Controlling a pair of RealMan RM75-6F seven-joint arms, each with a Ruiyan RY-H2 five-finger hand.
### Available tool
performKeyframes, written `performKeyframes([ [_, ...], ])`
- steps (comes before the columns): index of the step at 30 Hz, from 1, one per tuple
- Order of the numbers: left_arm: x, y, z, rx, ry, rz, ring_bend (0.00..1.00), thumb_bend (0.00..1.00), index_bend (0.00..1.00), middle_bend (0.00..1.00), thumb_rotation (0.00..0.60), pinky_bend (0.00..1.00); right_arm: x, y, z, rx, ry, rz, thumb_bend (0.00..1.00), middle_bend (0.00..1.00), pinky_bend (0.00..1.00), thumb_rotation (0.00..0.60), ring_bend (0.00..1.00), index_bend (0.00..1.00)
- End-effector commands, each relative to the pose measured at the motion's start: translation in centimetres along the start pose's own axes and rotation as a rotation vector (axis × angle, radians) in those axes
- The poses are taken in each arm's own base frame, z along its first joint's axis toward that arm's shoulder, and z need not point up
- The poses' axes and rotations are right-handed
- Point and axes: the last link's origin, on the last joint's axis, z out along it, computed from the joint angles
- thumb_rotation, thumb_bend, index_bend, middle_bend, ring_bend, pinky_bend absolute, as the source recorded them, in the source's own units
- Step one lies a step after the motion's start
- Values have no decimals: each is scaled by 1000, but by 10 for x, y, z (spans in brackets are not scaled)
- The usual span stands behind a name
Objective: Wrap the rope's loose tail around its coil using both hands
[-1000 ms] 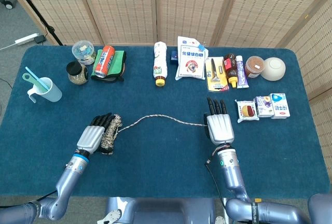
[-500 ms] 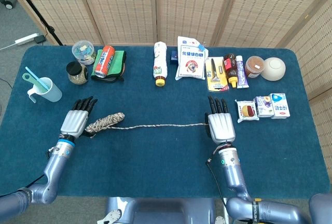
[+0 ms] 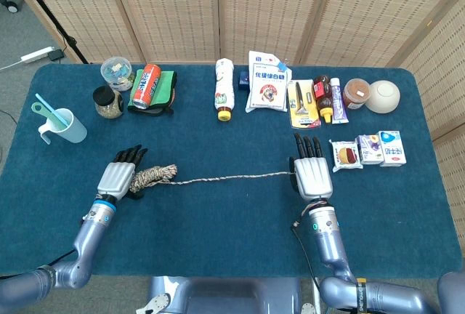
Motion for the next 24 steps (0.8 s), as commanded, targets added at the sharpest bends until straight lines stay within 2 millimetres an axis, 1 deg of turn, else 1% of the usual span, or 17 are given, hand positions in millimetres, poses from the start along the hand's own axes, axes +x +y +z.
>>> performKeyframes([
  [1, -3, 2, 0, 2, -6, 21, 3, 75, 0, 0, 600, 249, 0, 1, 0, -1, 0, 1, 500, 0, 0, 600, 0, 657],
  [4, -5, 3, 0, 18, -11, 37, 64, 78, 2, 3, 600, 354, 1, 2, 0, -2, 1, 2, 500, 0, 0, 600, 0, 658],
  [5, -6, 4, 1, 23, -13, 39, 104, 84, 14, 17, 600, 392, 1, 2, 0, -2, 1, 3, 500, 0, 0, 600, 0, 658],
  [7, -6, 5, 2, 32, -13, 34, 176, 102, 76, 72, 600, 451, 2, 3, 0, -2, 2, 4, 500, 0, 0, 600, 0, 659],
  [9, -6, 5, 3, 40, -7, 30, 268, 139, 207, 174, 600, 520, 2, 3, 0, -2, 3, 4, 500, 0, 0, 600, 0, 659],
  [10, -6, 5, 3, 41, -6, 29, 298, 156, 258, 211, 600, 541, 2, 3, 0, -2, 3, 3, 501, 0, 0, 600, 0, 659],
  [12, -5, 6, 3, 45, -1, 21, 382, 213, 406, 316, 600, 599, 2, 3, 0, -1, 3, 3, 500, 0, 0, 600, 0, 660],
  [15, -5, 5, 3, 47, 9, 22, 452, 293, 518, 398, 600, 650, 1, 3, 0, 1, 1, 2, 501, 0, 0, 600, 0, 661],
  [18, -4, 4, 3, 48, 26, 15, 499, 381, 587, 453, 600, 686, 1, 2, -1, 3, -1, 3, 500, 0, 0, 600, 0, 662],
  [20, -3, 2, 3, 48, 35, 5, 515, 435, 612, 471, 600, 698, 0, 2, -1, 4, 0, 3, 500, 0, 0, 600, 0, 662],
  [21, -3, 1, 2, 48, 37, 2, 518, 465, 616, 475, 600, 700, 0, 1, -1, 5, 0, 3, 500, 0, 0, 600, 0, 662],
  [24, -2, -1, 2, 46, 42, -3, 519, 503, 617, 476, 600, 700, 0, 1, -1, 7, 2, 1, 501, 0, 0, 600, 0, 663],
])
